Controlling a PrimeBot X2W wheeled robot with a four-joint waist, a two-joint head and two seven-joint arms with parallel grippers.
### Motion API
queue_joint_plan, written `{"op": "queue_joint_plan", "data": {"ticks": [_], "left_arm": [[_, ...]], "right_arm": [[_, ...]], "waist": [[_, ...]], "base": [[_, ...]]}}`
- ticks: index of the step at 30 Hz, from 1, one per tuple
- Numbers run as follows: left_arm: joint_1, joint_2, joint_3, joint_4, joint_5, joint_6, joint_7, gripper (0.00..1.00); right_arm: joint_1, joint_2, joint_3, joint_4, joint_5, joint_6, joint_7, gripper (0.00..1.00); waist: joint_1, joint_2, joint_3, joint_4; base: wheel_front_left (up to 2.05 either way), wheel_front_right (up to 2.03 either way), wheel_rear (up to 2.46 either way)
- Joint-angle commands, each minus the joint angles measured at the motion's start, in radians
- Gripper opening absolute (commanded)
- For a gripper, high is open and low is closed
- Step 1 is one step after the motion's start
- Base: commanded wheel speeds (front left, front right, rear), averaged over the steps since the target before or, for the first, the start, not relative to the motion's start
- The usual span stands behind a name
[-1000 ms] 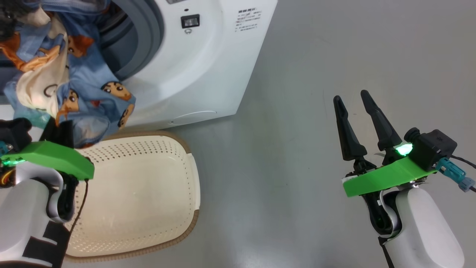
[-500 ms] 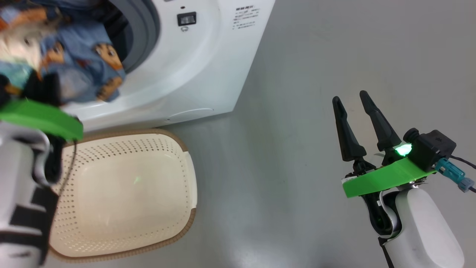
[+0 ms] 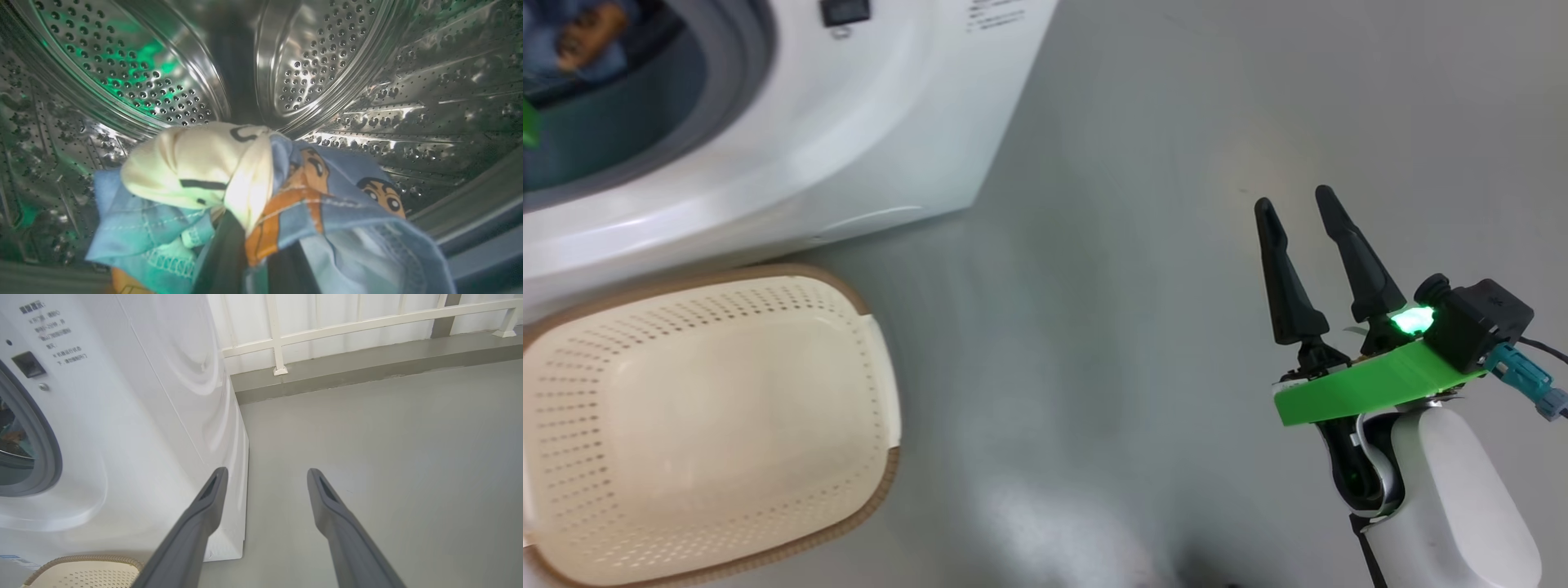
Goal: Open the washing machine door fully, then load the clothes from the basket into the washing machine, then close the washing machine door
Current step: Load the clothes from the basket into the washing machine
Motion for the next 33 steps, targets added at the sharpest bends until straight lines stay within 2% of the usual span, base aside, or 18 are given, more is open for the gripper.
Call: {"op": "queue_joint_plan", "data": {"ticks": [1,10,11,12,13,18,23,33], "left_arm": [[-0.044,0.058,0.019,-0.003,0.012,0.002,-0.001,0.00],[-0.226,0.084,-0.004,0.150,0.047,0.021,-0.003,0.00],[-0.237,0.083,-0.004,0.175,0.047,0.036,0.014,0.19],[-0.247,0.080,-0.008,0.196,0.051,0.049,0.028,0.57],[-0.256,0.076,-0.012,0.213,0.053,0.056,0.038,1.00],[-0.271,0.052,-0.022,0.275,0.047,0.050,0.057,1.00],[-0.239,0.017,-0.020,0.301,0.025,0.024,0.008,1.00],[-0.118,-0.024,-0.008,0.272,-0.009,-0.007,-0.058,1.00]], "right_arm": [[-0.001,0.005,0.011,-0.028,0.010,0.002,-0.005,1.00],[-0.007,0.020,0.020,-0.039,0.013,0.002,-0.005,1.00],[-0.007,0.021,0.020,-0.039,0.013,0.002,-0.005,1.00],[-0.006,0.022,0.019,-0.039,0.012,0.002,-0.005,1.00],[-0.005,0.023,0.017,-0.038,0.011,0.002,-0.005,1.00],[-0.010,0.026,0.017,-0.033,0.002,0.002,-0.005,1.00],[-0.013,0.023,0.022,-0.026,-0.004,0.002,-0.005,1.00],[-0.005,0.001,0.025,-0.011,-0.003,0.002,-0.005,1.00]], "waist": [[0.0000,0.0000,0.043,-0.044],[0.0000,0.0000,0.094,-0.087],[0.0000,0.0000,0.094,-0.088],[0.0000,0.0000,0.094,-0.088],[0.0000,0.0000,0.094,-0.087],[0.0000,0.0000,0.073,-0.069],[0.0000,0.0000,0.038,-0.038],[0.0000,0.0000,-0.043,0.017]], "base": [[0.00,0.00,0.00],[0.00,0.00,0.00],[0.00,0.00,0.00],[0.00,0.00,0.00],[0.00,0.00,0.00],[0.00,0.00,0.00],[0.00,0.00,0.00],[0.00,0.00,0.00]]}}
